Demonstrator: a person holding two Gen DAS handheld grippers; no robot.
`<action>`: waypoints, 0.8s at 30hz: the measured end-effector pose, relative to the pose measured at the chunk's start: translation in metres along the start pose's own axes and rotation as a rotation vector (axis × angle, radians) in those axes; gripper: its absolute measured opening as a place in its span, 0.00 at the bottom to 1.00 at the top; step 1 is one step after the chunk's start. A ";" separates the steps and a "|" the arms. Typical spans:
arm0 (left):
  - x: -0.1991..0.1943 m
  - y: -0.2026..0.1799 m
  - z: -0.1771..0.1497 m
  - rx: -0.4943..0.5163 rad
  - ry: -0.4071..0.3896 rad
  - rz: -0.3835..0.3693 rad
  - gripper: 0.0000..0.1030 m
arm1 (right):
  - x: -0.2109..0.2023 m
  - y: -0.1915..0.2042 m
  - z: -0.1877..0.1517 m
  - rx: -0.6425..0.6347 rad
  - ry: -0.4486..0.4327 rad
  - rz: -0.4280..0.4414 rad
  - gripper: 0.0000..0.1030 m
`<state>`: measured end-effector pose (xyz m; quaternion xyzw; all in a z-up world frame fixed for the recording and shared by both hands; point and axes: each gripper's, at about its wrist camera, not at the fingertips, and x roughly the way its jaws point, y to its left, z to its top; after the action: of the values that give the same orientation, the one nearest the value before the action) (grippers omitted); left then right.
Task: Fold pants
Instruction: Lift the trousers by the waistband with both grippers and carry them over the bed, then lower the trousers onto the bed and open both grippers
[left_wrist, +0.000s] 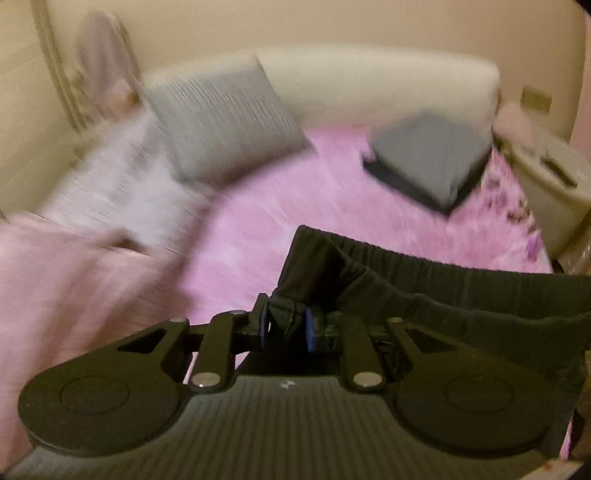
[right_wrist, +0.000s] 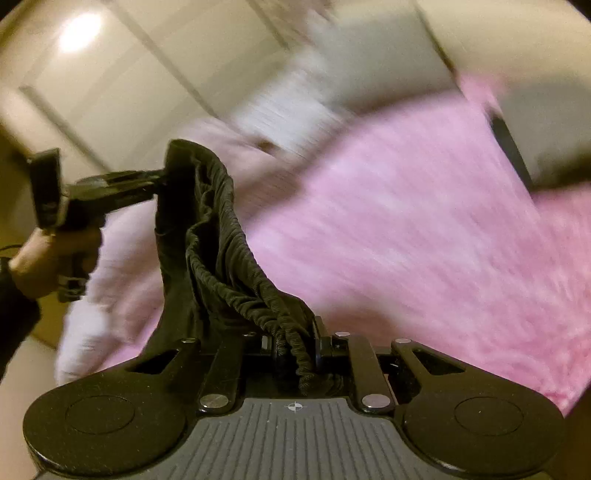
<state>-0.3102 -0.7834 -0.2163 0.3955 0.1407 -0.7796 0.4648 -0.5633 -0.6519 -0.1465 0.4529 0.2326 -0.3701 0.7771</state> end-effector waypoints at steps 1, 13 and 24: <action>0.038 -0.008 0.003 -0.002 0.045 -0.025 0.15 | 0.018 -0.035 0.011 0.040 0.034 -0.018 0.12; 0.209 0.022 0.149 0.024 0.043 -0.102 0.16 | 0.024 -0.223 0.129 0.268 0.010 -0.052 0.13; 0.239 0.041 0.088 -0.110 0.154 -0.060 0.32 | 0.058 -0.259 0.130 0.123 -0.060 -0.250 0.62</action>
<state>-0.3795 -1.0034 -0.3326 0.4237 0.2304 -0.7515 0.4500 -0.7277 -0.8687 -0.2621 0.4557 0.2410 -0.4910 0.7023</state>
